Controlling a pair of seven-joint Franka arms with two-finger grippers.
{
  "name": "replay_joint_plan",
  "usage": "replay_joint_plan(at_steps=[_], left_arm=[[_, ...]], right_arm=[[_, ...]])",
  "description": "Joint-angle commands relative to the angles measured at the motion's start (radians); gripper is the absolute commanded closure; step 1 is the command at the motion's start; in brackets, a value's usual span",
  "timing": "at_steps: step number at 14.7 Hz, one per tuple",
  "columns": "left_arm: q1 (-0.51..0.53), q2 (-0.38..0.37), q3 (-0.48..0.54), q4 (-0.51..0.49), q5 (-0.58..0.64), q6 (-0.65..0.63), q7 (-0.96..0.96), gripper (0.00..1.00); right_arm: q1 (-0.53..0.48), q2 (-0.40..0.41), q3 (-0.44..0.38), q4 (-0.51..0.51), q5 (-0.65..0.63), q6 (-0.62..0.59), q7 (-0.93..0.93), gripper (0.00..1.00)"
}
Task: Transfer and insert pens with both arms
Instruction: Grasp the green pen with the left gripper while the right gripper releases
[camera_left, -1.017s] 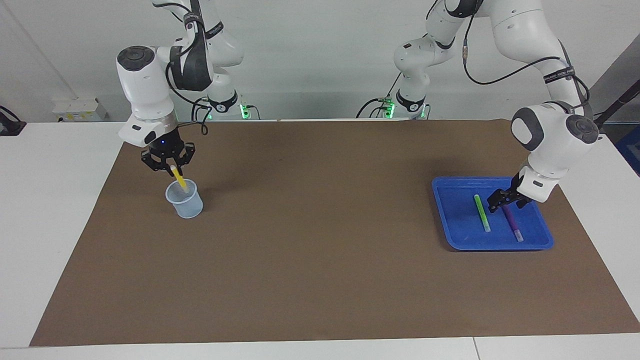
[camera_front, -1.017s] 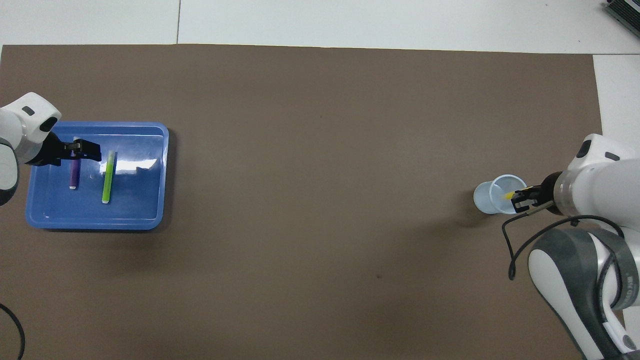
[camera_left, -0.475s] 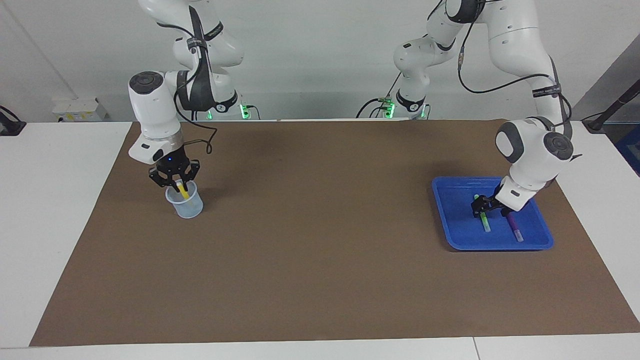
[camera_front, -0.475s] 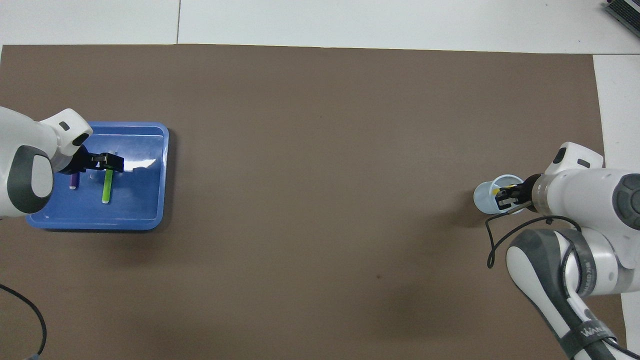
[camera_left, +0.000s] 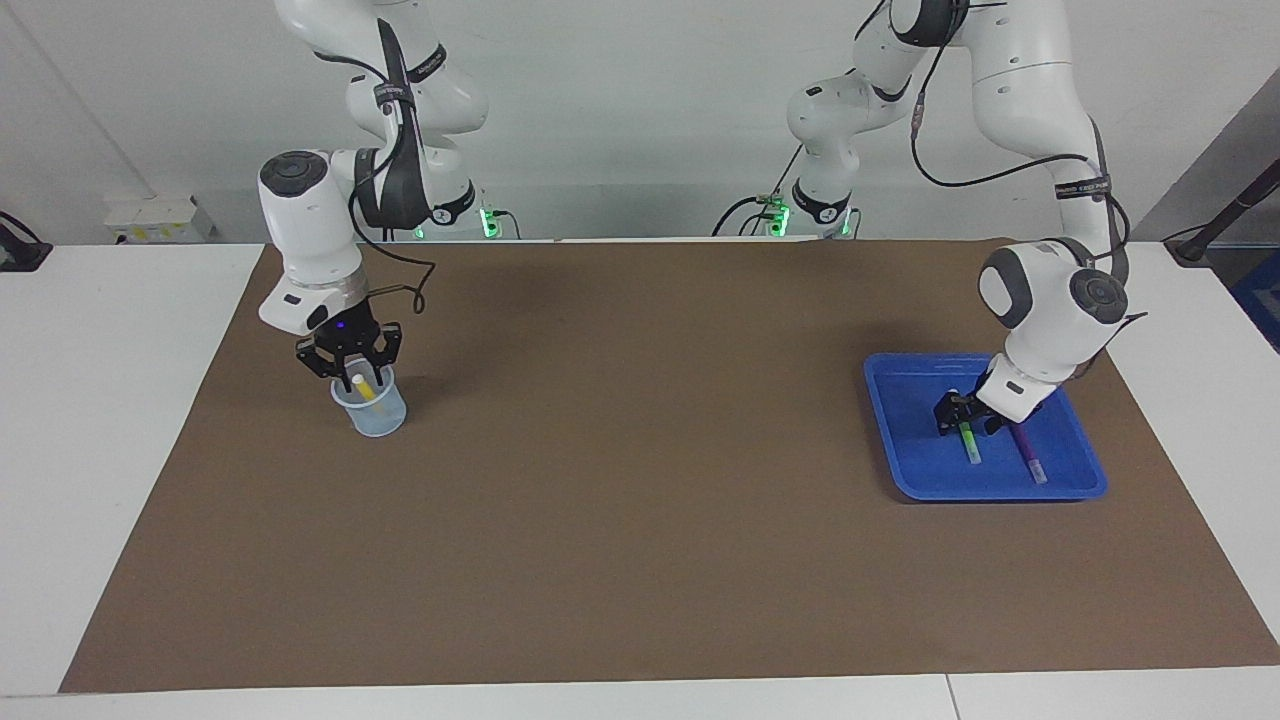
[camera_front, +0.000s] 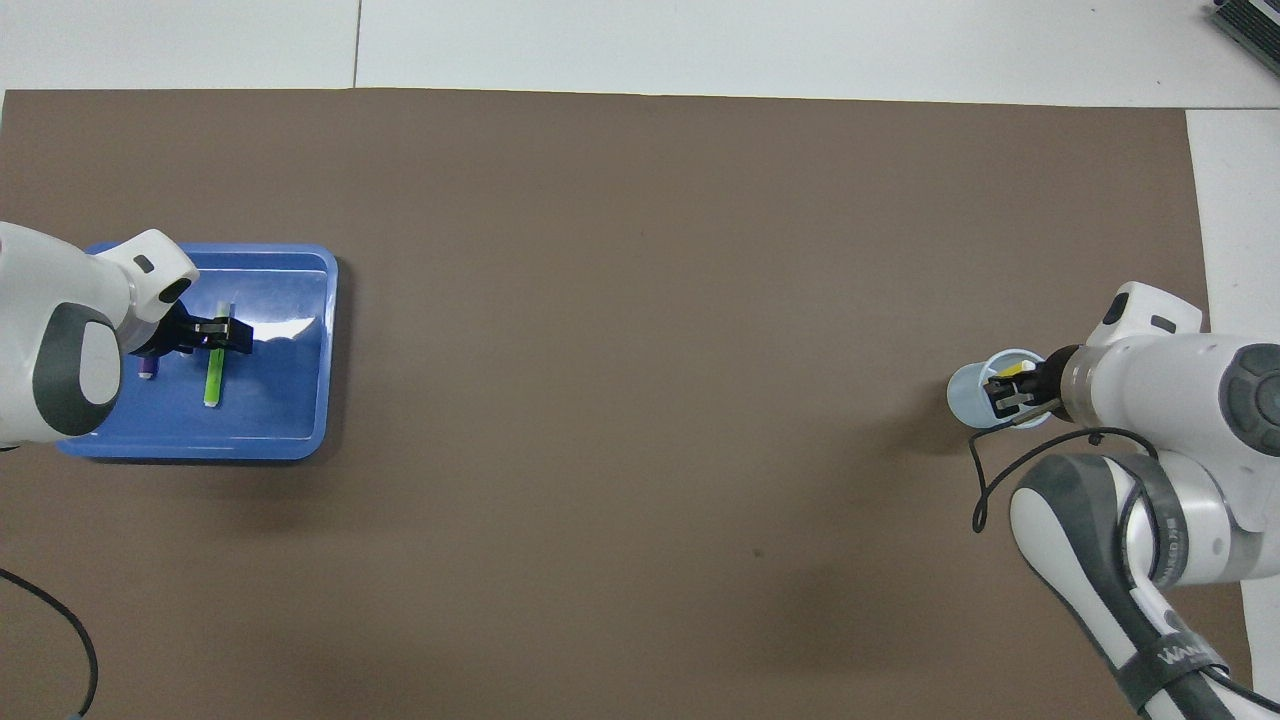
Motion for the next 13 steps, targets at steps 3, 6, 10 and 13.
replay_joint_plan(at_steps=[3, 6, 10, 13], left_arm=[[0.0, -0.021, 0.008, 0.001, 0.017, -0.046, 0.001, 1.0], [-0.006, -0.015, 0.008, 0.056, 0.008, -0.117, -0.034, 1.0], [-0.037, -0.015, 0.003, 0.151, -0.015, -0.24, -0.184, 1.0], [-0.069, -0.044, -0.003, 0.191, -0.077, -0.332, -0.389, 1.0]], right_arm=[[-0.016, -0.01, 0.011, 0.045, -0.026, -0.076, 0.008, 0.0], [-0.01, -0.042, 0.014, 0.086, -0.024, -0.183, 0.008, 0.0], [-0.002, -0.079, 0.019, 0.135, 0.002, -0.314, 0.012, 0.0], [0.003, -0.097, 0.021, 0.162, 0.1, -0.381, 0.008, 0.0]])
